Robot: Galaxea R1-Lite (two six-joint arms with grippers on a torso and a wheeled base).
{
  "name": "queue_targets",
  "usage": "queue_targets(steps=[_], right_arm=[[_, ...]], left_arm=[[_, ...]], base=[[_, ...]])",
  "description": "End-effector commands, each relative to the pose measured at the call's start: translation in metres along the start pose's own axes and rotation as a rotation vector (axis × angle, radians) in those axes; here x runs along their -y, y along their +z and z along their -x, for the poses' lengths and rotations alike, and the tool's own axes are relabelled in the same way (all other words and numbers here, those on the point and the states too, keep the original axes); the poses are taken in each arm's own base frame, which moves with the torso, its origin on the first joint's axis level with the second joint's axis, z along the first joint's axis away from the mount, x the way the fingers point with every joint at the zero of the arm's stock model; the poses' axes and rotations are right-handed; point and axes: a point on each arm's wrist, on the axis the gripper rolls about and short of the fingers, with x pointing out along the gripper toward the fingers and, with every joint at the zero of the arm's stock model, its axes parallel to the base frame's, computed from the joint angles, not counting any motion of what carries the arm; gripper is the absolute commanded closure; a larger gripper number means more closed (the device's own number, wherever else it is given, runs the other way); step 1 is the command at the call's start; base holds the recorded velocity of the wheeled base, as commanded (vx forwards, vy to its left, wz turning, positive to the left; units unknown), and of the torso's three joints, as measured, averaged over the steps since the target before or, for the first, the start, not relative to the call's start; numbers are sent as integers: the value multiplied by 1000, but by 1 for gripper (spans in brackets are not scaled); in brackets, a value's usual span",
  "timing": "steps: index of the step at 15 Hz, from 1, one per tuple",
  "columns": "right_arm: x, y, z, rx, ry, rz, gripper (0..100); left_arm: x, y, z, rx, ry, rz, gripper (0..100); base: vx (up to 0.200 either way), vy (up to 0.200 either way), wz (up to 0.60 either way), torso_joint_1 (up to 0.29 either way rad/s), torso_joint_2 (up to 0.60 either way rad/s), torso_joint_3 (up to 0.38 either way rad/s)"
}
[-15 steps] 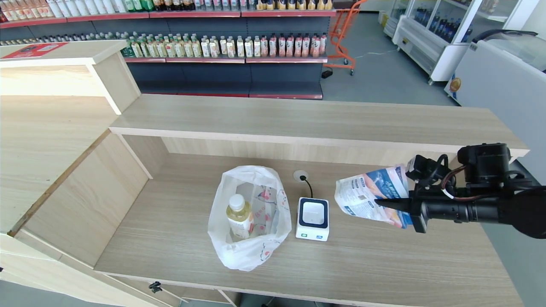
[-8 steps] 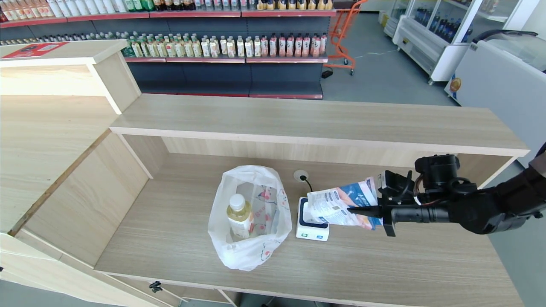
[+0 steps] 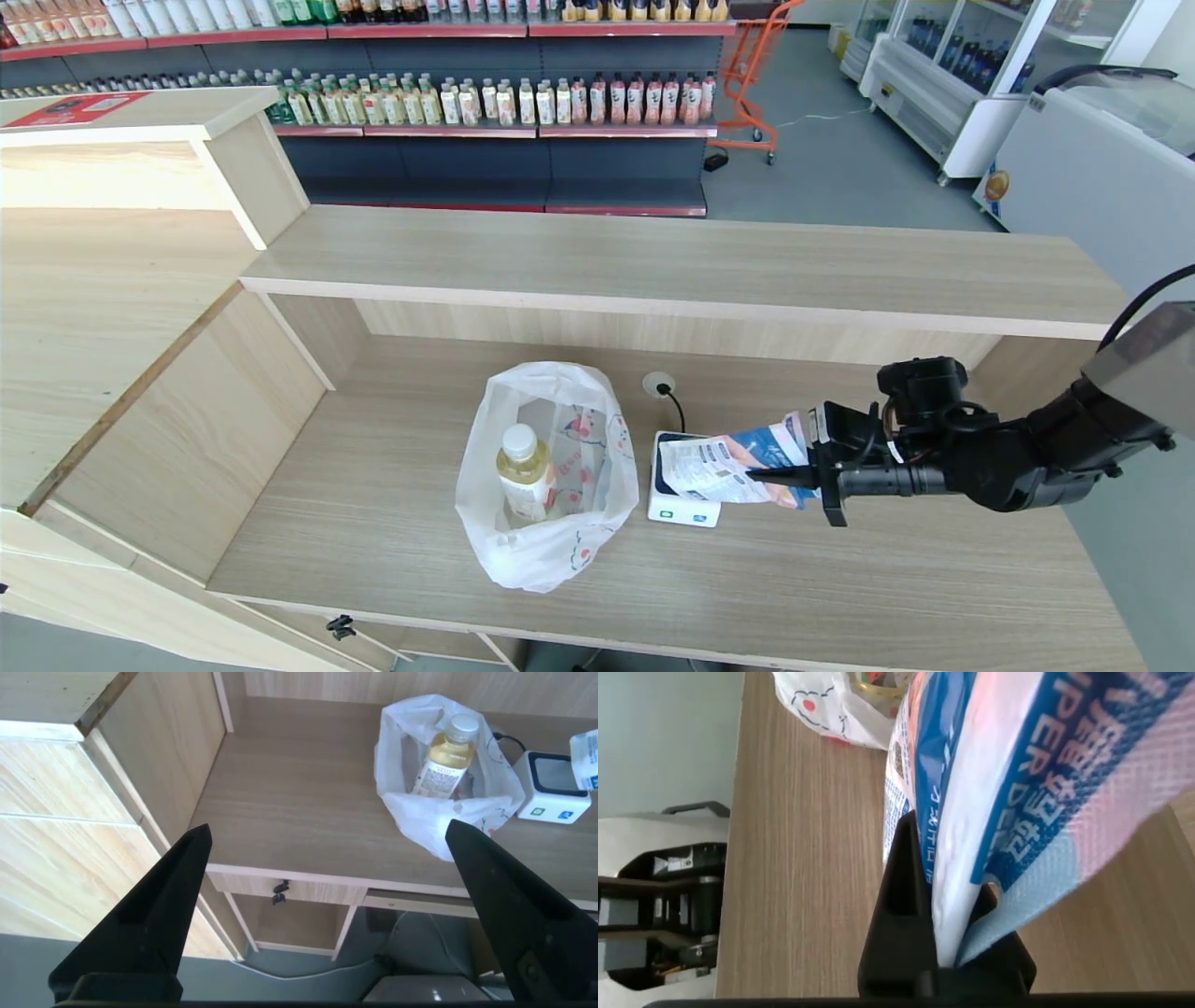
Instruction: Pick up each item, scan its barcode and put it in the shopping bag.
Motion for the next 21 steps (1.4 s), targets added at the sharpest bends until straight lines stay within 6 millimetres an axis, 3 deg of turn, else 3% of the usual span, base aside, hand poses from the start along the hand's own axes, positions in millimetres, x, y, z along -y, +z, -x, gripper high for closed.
queue_targets(steps=[1, 11, 20, 21], right_arm=[[0, -6, -7, 0, 12, -6, 100], [8, -31, -35, 32, -18, 98, 100], [17, -28, -34, 41, -38, 90, 100], [23, -17, -25, 48, -61, 40, 100]], left_arm=[[0, 0, 0, 0, 0, 0, 0], [0, 0, 0, 0, 0, 0, 0], [0, 0, 0, 0, 0, 0, 0], [0, 0, 0, 0, 0, 0, 0]], base=[[0, 0, 0, 0, 0, 0], [0, 0, 0, 0, 0, 0], [0, 0, 0, 0, 0, 0], [0, 0, 0, 0, 0, 0]])
